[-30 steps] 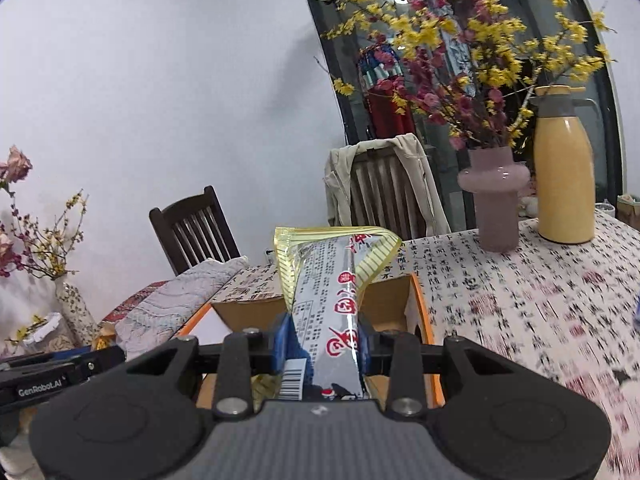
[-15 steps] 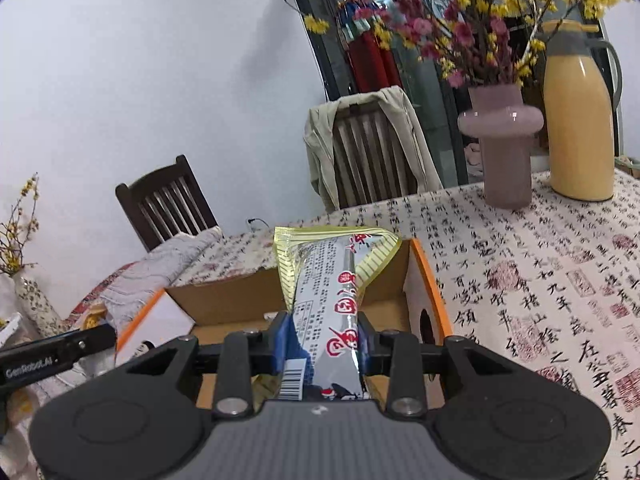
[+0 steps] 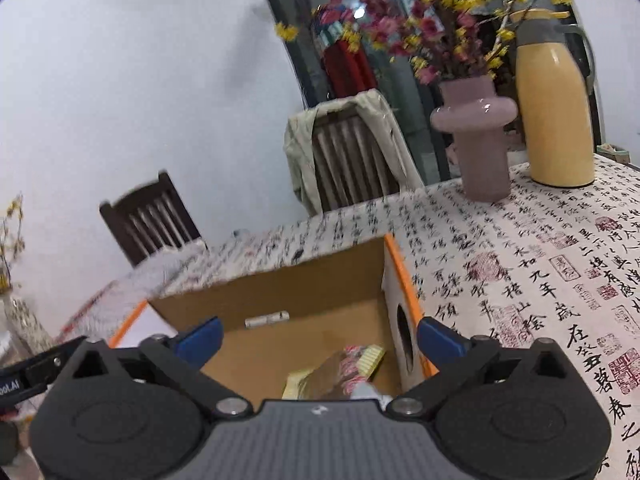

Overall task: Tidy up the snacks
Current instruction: 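Carry both packets over the cardboard box and open both grippers to drop them, then move both tools back over the snack pile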

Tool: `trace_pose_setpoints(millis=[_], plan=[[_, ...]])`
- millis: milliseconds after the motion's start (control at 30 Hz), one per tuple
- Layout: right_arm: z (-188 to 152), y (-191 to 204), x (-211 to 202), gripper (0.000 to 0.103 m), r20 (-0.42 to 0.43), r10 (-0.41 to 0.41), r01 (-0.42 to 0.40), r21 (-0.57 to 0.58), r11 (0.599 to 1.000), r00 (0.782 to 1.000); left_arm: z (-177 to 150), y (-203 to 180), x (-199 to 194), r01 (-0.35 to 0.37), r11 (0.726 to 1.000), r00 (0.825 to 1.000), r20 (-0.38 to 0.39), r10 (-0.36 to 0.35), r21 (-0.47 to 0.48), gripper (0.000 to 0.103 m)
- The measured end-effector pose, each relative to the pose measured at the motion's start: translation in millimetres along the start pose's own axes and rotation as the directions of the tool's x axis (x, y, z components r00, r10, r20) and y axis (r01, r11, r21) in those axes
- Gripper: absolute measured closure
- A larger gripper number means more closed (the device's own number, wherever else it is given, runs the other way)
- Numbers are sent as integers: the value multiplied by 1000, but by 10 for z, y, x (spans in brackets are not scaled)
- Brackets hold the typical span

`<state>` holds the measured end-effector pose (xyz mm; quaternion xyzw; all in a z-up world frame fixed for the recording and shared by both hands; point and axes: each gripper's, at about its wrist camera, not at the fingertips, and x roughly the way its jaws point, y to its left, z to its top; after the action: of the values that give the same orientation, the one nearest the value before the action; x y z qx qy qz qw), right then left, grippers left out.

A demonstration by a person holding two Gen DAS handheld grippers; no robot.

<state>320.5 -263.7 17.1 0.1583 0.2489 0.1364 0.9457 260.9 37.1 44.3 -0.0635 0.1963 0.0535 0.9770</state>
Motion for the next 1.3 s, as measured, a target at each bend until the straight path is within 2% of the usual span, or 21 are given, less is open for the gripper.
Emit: trace_pose_setpoints(millis=[233, 733, 1067, 1300], plan=[[50, 21, -99, 0, 34, 3, -3, -1, 1000, 999, 63, -23, -94, -1, 1000, 1000, 14, 1, 9, 0], [179, 278, -595, 0, 94, 4, 3, -73, 997, 996, 241, 50, -635, -28, 1000, 996, 79, 27, 9, 0], [68, 374, -883, 0, 110, -10, 21, -99, 995, 994, 149, 132, -997, -30, 1000, 996, 81, 29, 9, 0], [-132, 416, -1211, 0, 119, -22, 37, -127, 991, 993, -31, 173, -1256, -14, 1000, 998, 67, 14, 8, 0]])
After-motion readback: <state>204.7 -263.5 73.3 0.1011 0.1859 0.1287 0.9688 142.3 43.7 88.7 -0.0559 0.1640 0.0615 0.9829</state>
